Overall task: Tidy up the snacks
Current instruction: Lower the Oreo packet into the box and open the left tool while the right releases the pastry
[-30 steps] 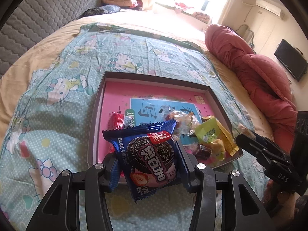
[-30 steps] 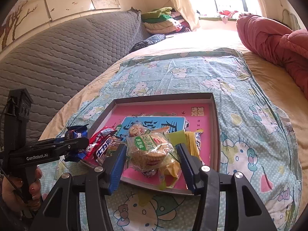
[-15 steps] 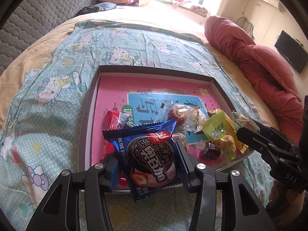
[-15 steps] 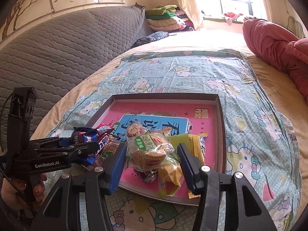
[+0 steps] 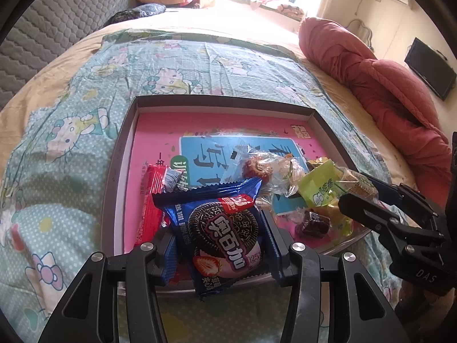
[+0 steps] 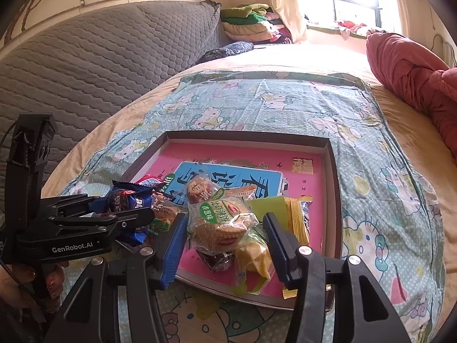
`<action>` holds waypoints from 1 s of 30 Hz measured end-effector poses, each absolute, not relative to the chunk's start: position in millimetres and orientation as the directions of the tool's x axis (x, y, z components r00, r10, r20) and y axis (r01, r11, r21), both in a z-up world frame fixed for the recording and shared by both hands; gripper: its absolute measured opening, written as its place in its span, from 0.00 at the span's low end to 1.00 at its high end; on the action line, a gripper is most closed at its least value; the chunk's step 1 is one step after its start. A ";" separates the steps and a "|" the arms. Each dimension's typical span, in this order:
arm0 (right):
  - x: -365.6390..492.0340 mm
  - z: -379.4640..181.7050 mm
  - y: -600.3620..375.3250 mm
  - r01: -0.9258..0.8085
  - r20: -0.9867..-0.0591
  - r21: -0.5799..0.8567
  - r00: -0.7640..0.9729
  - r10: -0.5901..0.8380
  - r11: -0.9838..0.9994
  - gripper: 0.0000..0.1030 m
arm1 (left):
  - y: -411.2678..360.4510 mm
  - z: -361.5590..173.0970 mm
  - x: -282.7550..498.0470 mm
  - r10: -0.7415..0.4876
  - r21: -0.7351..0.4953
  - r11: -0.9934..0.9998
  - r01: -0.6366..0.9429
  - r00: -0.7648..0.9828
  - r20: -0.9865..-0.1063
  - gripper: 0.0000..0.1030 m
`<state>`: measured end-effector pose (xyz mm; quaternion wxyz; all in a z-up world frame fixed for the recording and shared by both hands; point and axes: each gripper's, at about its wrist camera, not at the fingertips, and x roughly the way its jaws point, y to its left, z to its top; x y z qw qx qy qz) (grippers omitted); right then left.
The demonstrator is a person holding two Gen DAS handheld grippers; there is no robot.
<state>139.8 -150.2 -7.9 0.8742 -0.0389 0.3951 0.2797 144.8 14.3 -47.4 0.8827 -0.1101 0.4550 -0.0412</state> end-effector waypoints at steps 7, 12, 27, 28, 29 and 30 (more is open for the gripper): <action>138.7 -13.1 -144.8 -0.533 -0.725 0.137 0.521 0.451 0.835 0.53 | 11.6 -50.3 146.3 -0.179 -0.232 0.973 -0.019 0.577 -0.797 0.51; 138.5 -17.1 -141.2 -0.536 -0.732 0.131 0.516 0.446 0.834 0.53 | 12.5 -50.4 146.1 -0.181 -0.236 0.971 -0.024 0.572 -0.800 0.51; 141.1 -25.6 -137.6 -0.530 -0.749 0.121 0.506 0.427 0.840 0.54 | 11.8 -49.1 146.8 -0.191 -0.245 0.969 -0.018 0.570 -0.799 0.51; 141.2 -25.7 -138.1 -0.529 -0.749 0.123 0.505 0.428 0.840 0.54 | 12.1 -49.1 147.0 -0.193 -0.248 0.969 -0.019 0.570 -0.799 0.51; 141.4 -26.1 -138.3 -0.528 -0.750 0.123 0.505 0.427 0.840 0.54 | 12.7 -48.8 146.9 -0.196 -0.252 0.967 -0.021 0.571 -0.797 0.51; 141.5 -26.3 -138.2 -0.527 -0.752 0.123 0.504 0.426 0.841 0.54 | 12.9 -48.4 146.7 -0.199 -0.256 0.967 -0.019 0.572 -0.795 0.51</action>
